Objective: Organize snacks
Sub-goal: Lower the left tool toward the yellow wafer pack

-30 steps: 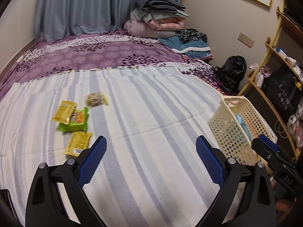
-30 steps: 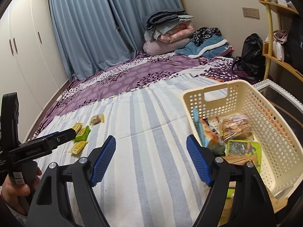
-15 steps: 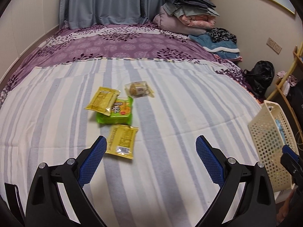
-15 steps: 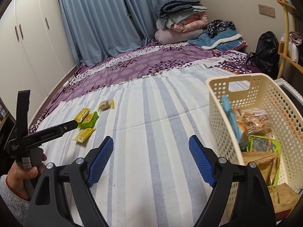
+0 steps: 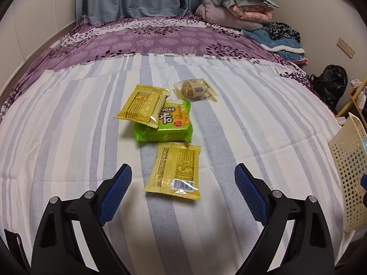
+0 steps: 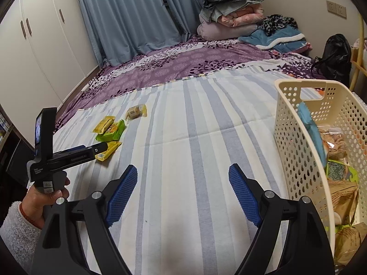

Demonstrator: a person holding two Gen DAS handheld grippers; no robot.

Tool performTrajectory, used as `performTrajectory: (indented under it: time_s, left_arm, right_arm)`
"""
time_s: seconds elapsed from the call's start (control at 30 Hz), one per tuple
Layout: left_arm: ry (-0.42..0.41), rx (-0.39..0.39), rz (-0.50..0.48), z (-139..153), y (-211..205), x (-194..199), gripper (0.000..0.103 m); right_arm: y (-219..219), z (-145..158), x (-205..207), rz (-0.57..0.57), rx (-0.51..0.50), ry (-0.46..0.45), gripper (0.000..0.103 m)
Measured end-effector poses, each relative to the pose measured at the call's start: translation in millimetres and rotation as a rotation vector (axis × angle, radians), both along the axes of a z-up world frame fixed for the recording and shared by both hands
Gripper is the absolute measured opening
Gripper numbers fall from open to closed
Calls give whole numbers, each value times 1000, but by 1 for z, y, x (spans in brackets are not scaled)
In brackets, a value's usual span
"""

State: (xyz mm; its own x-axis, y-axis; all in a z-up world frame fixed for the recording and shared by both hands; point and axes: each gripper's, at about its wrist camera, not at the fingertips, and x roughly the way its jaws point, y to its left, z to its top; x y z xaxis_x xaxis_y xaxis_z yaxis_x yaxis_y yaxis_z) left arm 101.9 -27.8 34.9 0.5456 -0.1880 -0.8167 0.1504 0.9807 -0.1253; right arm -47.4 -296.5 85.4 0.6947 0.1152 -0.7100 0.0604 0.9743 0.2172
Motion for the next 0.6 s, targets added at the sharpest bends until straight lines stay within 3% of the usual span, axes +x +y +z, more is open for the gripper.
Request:
performTrajectory:
  time_s: [0.1, 0.13, 0.23, 0.47, 0.6]
  left_arm:
    - [15, 14, 13, -11, 4, 7, 90]
    - [17, 17, 15, -13, 5, 8, 81]
    - [34, 21, 17, -20, 7, 14, 71]
    - [34, 36, 8, -28, 4, 17, 69]
    - [22, 59, 1, -30, 2, 15, 62]
  right_arm:
    - [2, -3, 3, 6, 0, 9, 81]
    - [3, -4, 4, 7, -1, 12, 81]
    - [6, -6, 7, 9, -1, 19, 81]
    - [11, -13, 16, 20, -4, 36, 81]
    - [16, -16, 20, 30, -6, 42, 81]
